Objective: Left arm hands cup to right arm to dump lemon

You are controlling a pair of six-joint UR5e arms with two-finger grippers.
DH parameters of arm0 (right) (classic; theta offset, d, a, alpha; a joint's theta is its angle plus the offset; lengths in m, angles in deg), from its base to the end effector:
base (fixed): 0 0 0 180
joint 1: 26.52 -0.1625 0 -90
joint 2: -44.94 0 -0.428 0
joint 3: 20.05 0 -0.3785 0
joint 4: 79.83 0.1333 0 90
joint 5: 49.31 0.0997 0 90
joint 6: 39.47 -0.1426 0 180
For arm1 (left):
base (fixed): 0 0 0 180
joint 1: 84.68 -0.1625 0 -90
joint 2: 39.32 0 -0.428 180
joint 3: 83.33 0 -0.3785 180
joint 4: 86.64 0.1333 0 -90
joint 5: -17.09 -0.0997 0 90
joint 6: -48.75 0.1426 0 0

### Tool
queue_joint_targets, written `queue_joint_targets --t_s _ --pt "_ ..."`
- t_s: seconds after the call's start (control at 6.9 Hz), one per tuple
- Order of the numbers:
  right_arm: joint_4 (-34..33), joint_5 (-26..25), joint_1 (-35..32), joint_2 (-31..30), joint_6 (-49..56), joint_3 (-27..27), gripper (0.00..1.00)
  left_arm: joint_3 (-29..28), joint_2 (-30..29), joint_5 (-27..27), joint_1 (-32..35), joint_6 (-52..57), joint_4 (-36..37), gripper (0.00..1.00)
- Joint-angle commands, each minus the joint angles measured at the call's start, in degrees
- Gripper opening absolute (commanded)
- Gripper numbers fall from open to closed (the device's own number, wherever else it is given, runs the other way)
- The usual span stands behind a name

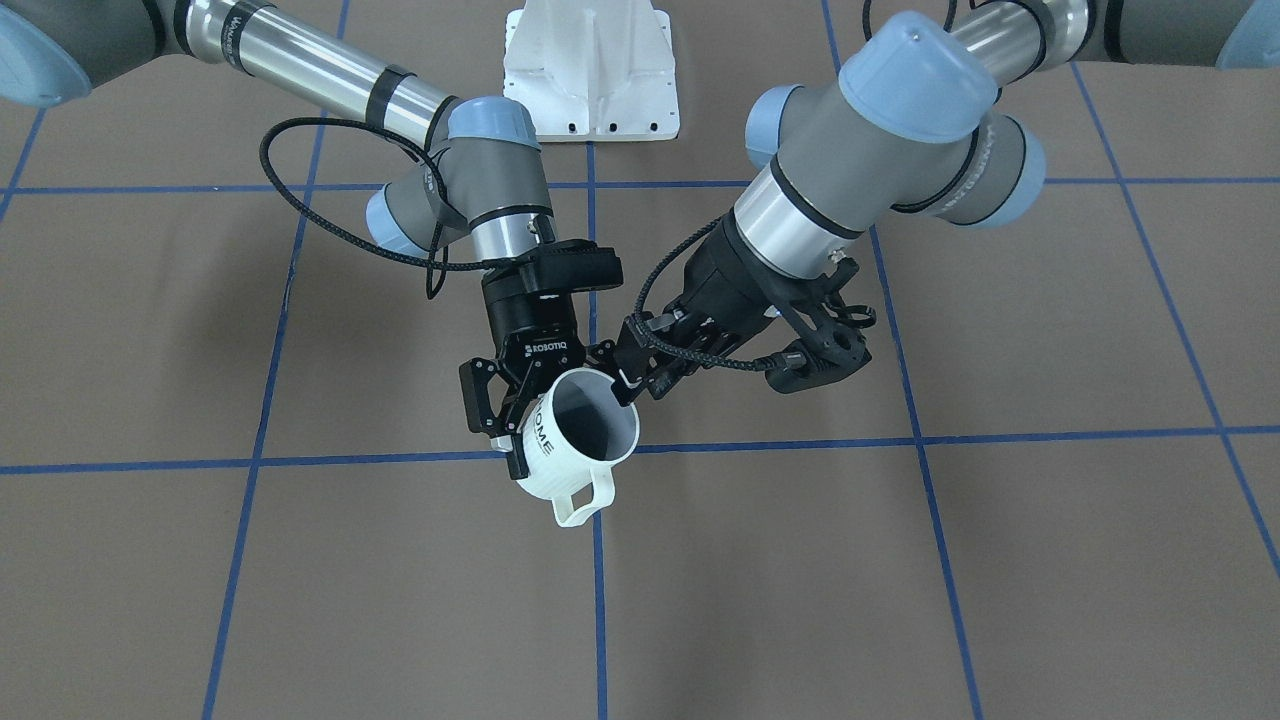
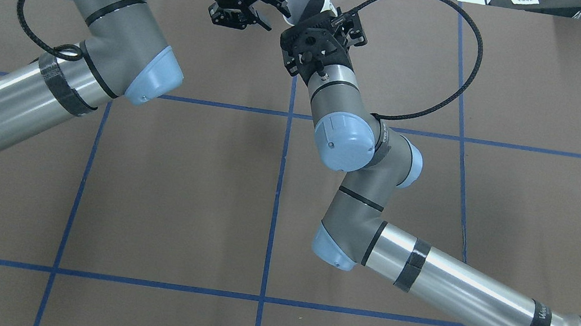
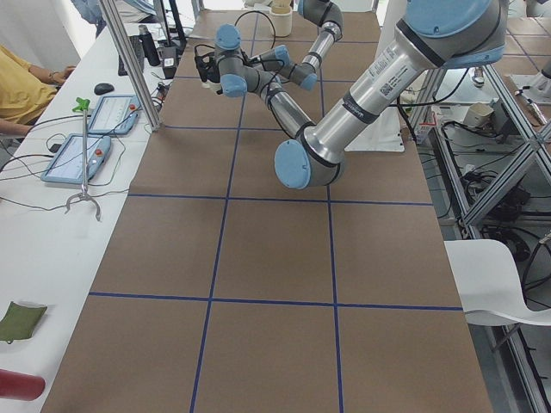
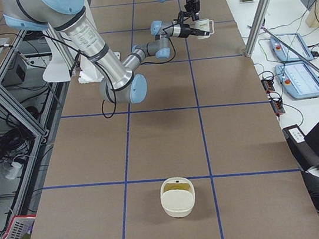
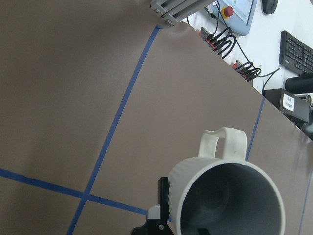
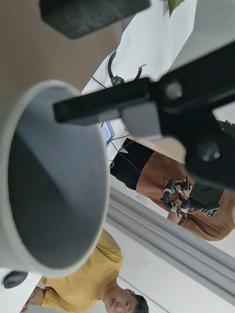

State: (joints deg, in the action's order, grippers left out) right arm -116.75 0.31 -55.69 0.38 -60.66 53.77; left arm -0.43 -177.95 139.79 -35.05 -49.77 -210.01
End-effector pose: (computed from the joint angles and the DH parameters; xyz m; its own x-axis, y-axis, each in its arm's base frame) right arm -0.5502 -0.5656 0.1935 0.9110 -0.3049 0.2777 -0.2283 0.1879 0.9553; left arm 0.4406 -0.6051 0.1294 0.1219 -0.3359 -0.9340 0.3249 0.9026 -0.2822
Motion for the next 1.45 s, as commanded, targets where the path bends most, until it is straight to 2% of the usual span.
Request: queue_joint_targets --t_s 0.0,1.3 --pt "0.0 -0.1 0.1 0.0 0.0 0.2 0.00 -0.1 -0.2 -0.1 -0.1 0.0 0.1 0.44" --pt "0.1 -0.1 0.9 -0.6 0.3 1.5 0.00 -1.4 -0.9 -0.1 -0.1 0.1 0.0 0.38"
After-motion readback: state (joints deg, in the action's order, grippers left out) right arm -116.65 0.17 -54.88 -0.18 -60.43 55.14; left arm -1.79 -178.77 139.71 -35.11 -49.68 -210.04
